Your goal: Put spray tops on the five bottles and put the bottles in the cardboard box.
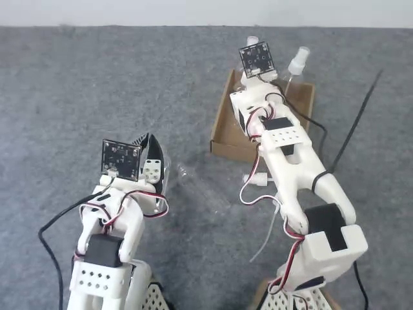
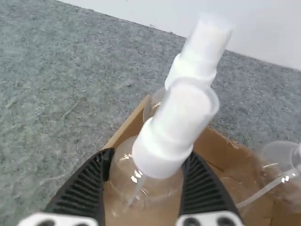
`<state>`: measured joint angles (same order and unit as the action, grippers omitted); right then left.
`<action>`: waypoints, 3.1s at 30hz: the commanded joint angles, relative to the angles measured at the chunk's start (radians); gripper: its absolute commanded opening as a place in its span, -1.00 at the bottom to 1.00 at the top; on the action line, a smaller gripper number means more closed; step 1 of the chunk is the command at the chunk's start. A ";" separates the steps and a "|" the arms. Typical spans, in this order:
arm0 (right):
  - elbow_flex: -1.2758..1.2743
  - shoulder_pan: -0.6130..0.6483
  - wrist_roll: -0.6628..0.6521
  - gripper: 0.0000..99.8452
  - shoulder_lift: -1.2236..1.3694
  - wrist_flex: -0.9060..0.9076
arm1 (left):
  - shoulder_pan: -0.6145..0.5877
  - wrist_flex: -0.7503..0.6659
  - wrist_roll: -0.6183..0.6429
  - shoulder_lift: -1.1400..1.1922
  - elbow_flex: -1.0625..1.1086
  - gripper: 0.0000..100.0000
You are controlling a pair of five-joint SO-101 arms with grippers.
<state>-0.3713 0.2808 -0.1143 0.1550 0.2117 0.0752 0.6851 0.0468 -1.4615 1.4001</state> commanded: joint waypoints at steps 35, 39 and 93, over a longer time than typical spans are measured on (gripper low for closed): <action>0.087 0.044 0.005 -0.57 -0.102 0.105 | -0.006 -0.021 0.008 0.011 -0.007 -0.97; 0.086 0.044 0.006 -0.42 -0.134 0.116 | -0.006 -0.020 0.008 0.011 -0.007 -0.97; -0.499 -0.015 -0.017 -0.35 -0.739 0.960 | 0.044 0.002 0.008 0.012 0.002 -0.97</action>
<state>-0.8562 0.2363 -0.1972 -0.6137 1.2459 0.1197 0.6851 0.0483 -1.4538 1.4154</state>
